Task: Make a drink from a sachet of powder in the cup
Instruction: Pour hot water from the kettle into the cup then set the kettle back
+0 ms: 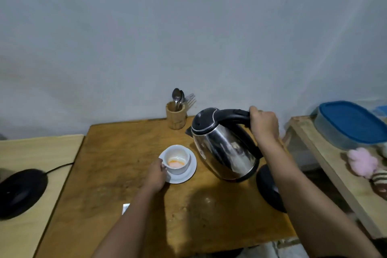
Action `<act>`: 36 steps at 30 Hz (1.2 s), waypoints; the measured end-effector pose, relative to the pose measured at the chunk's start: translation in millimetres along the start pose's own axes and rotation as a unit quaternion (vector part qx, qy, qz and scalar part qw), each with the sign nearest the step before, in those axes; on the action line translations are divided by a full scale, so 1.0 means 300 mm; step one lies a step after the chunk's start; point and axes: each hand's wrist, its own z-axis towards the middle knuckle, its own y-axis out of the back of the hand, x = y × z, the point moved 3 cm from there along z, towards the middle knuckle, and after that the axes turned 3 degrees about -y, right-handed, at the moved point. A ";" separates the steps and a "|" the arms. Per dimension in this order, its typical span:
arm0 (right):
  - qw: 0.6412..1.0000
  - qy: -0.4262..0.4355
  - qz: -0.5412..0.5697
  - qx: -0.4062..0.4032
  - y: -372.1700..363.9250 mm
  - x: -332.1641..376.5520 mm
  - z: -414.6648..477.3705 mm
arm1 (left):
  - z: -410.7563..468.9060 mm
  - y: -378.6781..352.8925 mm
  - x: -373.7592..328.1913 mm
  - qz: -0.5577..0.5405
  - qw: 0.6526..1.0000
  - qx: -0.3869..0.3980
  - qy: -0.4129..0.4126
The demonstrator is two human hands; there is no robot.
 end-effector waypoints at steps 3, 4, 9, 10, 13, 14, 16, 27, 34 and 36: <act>0.998 0.029 -0.036 0.042 -0.091 0.039 0.001 | -0.006 0.004 0.002 0.011 1.000 0.003 0.001; 0.997 0.041 -0.044 0.054 -0.118 0.052 -0.001 | -0.010 0.006 0.000 0.010 1.000 0.004 0.006; 0.984 0.117 -0.089 0.097 -0.199 0.106 -0.020 | -0.017 0.015 -0.009 -0.008 1.000 0.004 0.026; 0.981 0.132 -0.094 0.103 -0.208 0.111 -0.023 | -0.019 0.017 -0.012 -0.012 0.999 0.003 0.032; 0.973 0.167 -0.118 0.103 -0.222 0.126 -0.028 | -0.021 0.022 -0.018 -0.010 0.999 0.001 0.044; 0.971 0.175 -0.127 0.101 -0.225 0.130 -0.029 | -0.024 0.024 -0.020 -0.013 0.998 0.001 0.054; 0.966 0.188 -0.144 0.100 -0.233 0.137 -0.030 | -0.025 0.028 -0.019 -0.025 0.997 0.001 0.067; 0.943 0.246 -0.202 0.096 -0.254 0.172 -0.044 | -0.023 0.029 -0.020 -0.030 0.996 0.000 0.080; 0.934 0.274 -0.213 0.087 -0.250 0.199 -0.053 | -0.015 0.026 -0.019 -0.026 0.996 -0.005 0.083; 0.932 0.277 -0.217 0.082 -0.241 0.202 -0.054 | -0.014 0.026 -0.021 -0.023 0.996 -0.006 0.085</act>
